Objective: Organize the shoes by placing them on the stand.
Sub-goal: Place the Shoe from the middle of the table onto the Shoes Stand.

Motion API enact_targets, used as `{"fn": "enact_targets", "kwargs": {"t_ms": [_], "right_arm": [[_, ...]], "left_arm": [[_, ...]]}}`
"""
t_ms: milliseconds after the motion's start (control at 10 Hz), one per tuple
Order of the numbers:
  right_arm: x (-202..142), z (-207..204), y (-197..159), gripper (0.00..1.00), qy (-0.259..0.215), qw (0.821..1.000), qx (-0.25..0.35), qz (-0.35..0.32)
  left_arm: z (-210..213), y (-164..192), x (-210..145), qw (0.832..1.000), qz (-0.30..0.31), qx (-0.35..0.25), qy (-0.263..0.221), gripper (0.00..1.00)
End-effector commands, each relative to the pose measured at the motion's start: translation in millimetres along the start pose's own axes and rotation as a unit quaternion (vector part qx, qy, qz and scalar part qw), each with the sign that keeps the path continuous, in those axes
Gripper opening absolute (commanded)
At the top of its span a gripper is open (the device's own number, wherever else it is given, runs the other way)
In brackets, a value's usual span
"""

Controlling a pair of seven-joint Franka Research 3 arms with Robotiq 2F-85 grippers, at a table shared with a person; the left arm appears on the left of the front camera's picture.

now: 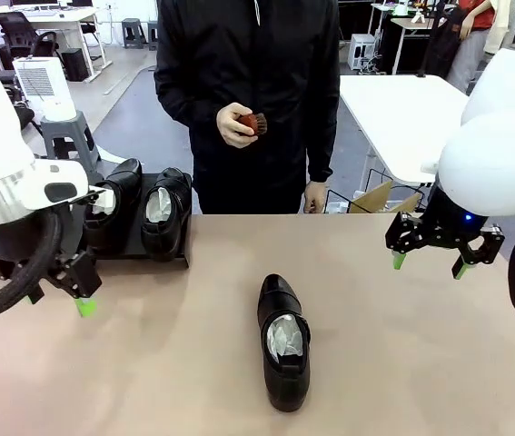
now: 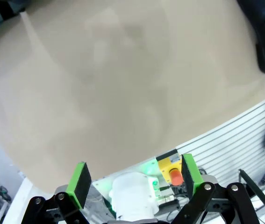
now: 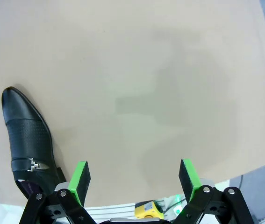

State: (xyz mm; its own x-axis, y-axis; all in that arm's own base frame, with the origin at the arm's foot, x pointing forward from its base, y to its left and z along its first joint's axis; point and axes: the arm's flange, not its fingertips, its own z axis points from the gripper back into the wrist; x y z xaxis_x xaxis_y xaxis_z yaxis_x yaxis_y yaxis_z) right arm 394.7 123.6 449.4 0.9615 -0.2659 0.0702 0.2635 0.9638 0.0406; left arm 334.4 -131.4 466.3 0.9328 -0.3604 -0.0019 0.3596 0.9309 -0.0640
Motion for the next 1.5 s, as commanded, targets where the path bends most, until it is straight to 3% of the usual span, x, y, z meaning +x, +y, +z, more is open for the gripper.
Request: {"fn": "enact_targets", "kwargs": {"t_ms": [0, 100, 300, 400, 500, 600, 700, 800, 1100, 1400], "right_arm": [[0.0, 2.7, -1.4, 1.0, -0.004, 1.0, -0.002, 0.007], [0.0, 2.7, -1.4, 1.0, -0.004, 1.0, -0.002, 0.007], [0.0, 2.7, -1.4, 1.0, -0.004, 1.0, -0.002, 0.007], [0.0, 2.7, -1.4, 1.0, -0.004, 1.0, -0.002, 0.007], [0.0, 2.7, -1.4, 1.0, -0.004, 1.0, -0.002, 0.007], [0.0, 2.7, -1.4, 1.0, -0.004, 1.0, -0.002, 0.007], [0.0, 2.7, -1.4, 1.0, -0.004, 1.0, -0.002, 0.007], [0.0, 2.7, -1.4, 1.0, -0.004, 1.0, -0.002, 0.007], [0.0, 2.7, -1.4, 1.0, -0.004, 1.0, -0.002, 0.007], [0.0, 2.7, -1.4, 1.0, -0.004, 1.0, -0.002, 0.007]], "left_arm": [[-35.8, -76.2, -0.6, 0.998, 0.014, 0.04, -0.047, 1.0], [-50.7, -123.4, -3.0, 0.996, 0.045, 0.007, -0.072, 1.0], [-65.4, -173.4, -3.7, 0.985, 0.129, -0.014, -0.113, 1.0], [-71.1, -184.3, -2.0, 0.987, 0.142, -0.034, -0.06, 1.0], [-55.7, -167.7, -14.4, 0.993, 0.08, -0.011, -0.08, 1.0], [-55.7, -167.7, -14.4, 0.993, 0.08, -0.011, -0.08, 1.0], [-68.6, -194.0, -15.1, 0.99, 0.114, -0.021, -0.076, 1.0], [-65.0, -202.3, -10.9, 0.985, 0.139, -0.017, -0.098, 1.0], [-79.6, -245.6, 20.1, 0.983, 0.139, -0.018, -0.117, 1.0], [-95.7, -260.7, 38.6, 0.981, 0.124, -0.002, -0.146, 1.0]]}}
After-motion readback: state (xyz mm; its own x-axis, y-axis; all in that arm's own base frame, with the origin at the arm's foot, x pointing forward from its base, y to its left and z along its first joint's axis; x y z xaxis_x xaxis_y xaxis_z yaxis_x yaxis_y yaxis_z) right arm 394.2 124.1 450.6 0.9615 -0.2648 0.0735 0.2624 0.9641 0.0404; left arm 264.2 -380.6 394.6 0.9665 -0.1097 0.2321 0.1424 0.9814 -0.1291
